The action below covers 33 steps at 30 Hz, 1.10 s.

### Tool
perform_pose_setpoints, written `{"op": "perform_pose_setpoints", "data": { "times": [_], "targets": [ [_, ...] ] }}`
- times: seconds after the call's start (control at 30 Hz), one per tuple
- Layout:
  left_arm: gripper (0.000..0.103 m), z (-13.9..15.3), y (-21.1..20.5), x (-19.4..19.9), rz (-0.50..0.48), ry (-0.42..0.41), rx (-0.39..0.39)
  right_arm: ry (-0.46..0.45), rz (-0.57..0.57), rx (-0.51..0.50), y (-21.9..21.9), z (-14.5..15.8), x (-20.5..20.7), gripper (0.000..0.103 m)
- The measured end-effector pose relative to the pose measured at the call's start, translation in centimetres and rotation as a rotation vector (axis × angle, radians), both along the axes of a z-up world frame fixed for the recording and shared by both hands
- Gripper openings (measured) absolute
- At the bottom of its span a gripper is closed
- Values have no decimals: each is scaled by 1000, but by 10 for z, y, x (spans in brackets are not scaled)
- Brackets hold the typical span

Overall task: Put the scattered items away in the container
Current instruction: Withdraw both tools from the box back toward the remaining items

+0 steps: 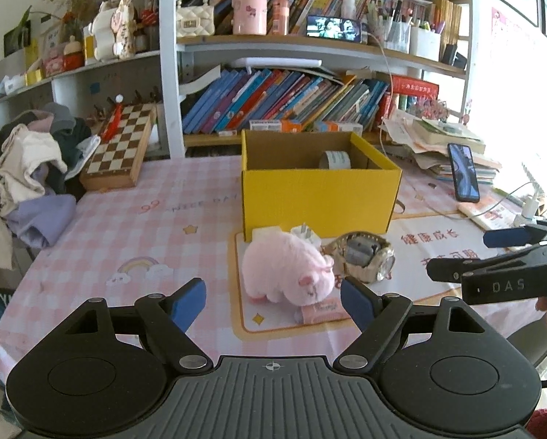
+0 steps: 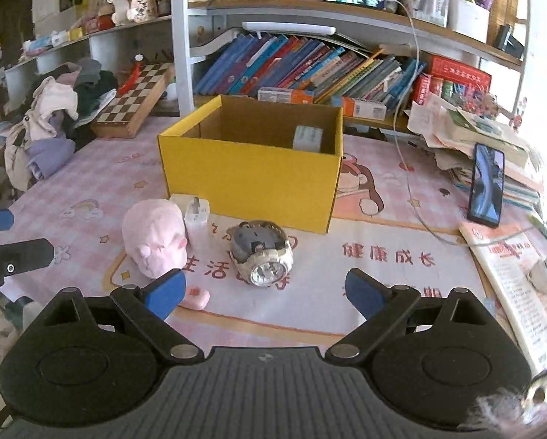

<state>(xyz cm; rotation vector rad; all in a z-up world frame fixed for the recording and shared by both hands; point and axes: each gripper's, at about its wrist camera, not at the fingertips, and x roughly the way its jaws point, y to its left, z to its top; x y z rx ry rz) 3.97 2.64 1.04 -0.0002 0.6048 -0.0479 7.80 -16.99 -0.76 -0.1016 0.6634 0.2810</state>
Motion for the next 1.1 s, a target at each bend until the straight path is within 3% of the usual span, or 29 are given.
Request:
{"op": "perform_pose_setpoints", "data": {
  "times": [0.4, 0.77, 1.1],
  "targets": [
    [83, -20, -3, 0, -29, 89, -68, 41, -24, -7, 3, -16, -11, 95],
    [83, -27, -22, -2, -76, 68, 17, 48, -18, -35, 7, -24, -18, 94],
    [82, -32, -22, 3, -87, 69, -2, 68, 15, -39, 12, -28, -17, 90]
  ]
}}
